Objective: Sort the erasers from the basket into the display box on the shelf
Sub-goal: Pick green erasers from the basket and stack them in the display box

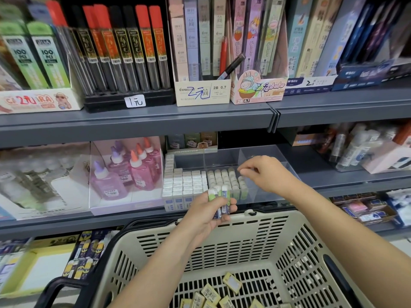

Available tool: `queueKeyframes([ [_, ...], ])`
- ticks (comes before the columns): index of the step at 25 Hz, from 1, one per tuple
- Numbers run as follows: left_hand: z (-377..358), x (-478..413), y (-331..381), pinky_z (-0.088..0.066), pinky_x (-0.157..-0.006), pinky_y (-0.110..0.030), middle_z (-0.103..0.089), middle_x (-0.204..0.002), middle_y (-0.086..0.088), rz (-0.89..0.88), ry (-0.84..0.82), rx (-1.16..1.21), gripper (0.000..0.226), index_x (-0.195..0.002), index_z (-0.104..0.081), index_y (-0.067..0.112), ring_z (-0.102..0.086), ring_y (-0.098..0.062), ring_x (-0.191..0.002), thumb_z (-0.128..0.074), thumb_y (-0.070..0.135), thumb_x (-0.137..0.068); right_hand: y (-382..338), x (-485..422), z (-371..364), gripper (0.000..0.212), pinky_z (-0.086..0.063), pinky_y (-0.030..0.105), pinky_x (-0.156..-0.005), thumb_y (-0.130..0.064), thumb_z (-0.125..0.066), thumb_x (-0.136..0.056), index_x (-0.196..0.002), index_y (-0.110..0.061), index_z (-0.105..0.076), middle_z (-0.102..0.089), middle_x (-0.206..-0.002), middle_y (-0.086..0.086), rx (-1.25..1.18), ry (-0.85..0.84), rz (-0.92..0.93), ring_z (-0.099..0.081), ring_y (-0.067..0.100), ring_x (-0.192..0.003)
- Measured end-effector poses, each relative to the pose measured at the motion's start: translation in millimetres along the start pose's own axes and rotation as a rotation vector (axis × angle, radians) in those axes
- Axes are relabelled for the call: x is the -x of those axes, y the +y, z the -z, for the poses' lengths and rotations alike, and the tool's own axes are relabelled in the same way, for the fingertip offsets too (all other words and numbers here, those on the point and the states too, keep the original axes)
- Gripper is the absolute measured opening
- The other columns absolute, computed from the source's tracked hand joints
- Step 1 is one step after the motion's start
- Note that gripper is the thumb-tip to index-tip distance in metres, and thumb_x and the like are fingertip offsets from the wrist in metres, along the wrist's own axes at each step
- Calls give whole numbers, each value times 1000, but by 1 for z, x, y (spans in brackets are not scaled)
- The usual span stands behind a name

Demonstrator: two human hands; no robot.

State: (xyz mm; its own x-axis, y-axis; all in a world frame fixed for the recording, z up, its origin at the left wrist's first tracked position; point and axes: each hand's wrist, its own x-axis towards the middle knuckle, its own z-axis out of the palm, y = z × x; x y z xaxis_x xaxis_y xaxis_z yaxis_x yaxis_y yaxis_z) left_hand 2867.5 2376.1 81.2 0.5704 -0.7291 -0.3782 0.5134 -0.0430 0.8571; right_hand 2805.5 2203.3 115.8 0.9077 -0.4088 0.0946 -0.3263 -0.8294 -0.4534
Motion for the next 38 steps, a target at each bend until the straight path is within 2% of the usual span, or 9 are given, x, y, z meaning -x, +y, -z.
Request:
queueKeyframes([
  [3,-5,-1,0,-50,-49,-18,-66,-88,-12,-2,-12,13,13,-99,-58,7,-70,-16,-71,-53,0,-90,-12,15,-3,21,-41,11,-74,-20,-61,-88,-108,-23,-68,-65,-98,-14,-161,-170,79,-58,4,-87],
  [5,-8,-2,-2,-52,-51,-19,-68,-84,-10,-8,-27,13,10,-97,-60,7,-70,-17,-73,-53,2,-91,-11,21,-1,11,-47,17,-75,-18,-66,-85,-95,-23,-67,-66,-88,-11,-239,-192,50,-61,11,-83],
  [10,1,-3,-7,-54,-57,-21,-67,-81,-3,-99,90,-32,15,-100,-64,15,-67,-11,-72,-54,8,-91,8,8,29,10,-49,23,-70,-14,-72,-80,-75,-20,-65,-70,-63,-4,-452,43,-64,-64,1,-58],
  [13,8,0,-10,-49,-48,-23,-65,-73,-1,-95,100,-51,18,-106,-63,21,-64,-12,-63,-54,14,-92,15,-8,27,10,-44,12,-63,-23,-72,-80,-75,-23,-63,-68,-68,-10,-209,211,-98,-62,-2,-62],
  [20,13,5,-17,-24,-38,-19,-56,-64,3,-24,5,-117,26,-109,-58,16,-43,-8,-48,-52,8,-85,18,-25,-8,13,-50,30,-74,-37,-65,-84,-92,-26,-67,-61,-76,-13,27,91,-112,-62,15,-87],
  [28,6,9,-16,-33,-40,-20,-61,-80,-5,8,20,-102,15,-102,-60,9,-53,-11,-52,-53,5,-89,20,-27,-22,22,-46,35,-80,-34,-50,-94,-107,-27,-66,-68,-110,-2,210,-11,-95,-59,24,-105],
  [33,4,9,-11,-32,-42,-20,-59,-81,-3,-9,-5,-115,16,-103,-64,15,-54,-11,-54,-53,11,-92,2,-5,-10,22,-46,29,-78,-31,-55,-91,-106,-25,-69,-68,-102,-6,114,140,45,-60,16,-98],
  [36,-1,7,-8,-29,-42,-18,-60,-79,-3,-5,-49,-133,14,-102,-62,13,-50,-9,-51,-53,11,-92,-15,17,-7,19,-42,10,-73,-30,-62,-87,-104,-24,-70,-68,-95,-13,-214,-138,133,-59,-1,-85],
  [38,-6,8,-7,-32,-43,-17,-65,-85,-1,-8,-68,-164,10,-100,-61,18,-53,-8,-53,-55,15,-92,-18,26,-6,12,-43,11,-71,-27,-64,-86,-96,-28,-69,-68,-89,-12,-217,-233,162,-58,-1,-79],
])
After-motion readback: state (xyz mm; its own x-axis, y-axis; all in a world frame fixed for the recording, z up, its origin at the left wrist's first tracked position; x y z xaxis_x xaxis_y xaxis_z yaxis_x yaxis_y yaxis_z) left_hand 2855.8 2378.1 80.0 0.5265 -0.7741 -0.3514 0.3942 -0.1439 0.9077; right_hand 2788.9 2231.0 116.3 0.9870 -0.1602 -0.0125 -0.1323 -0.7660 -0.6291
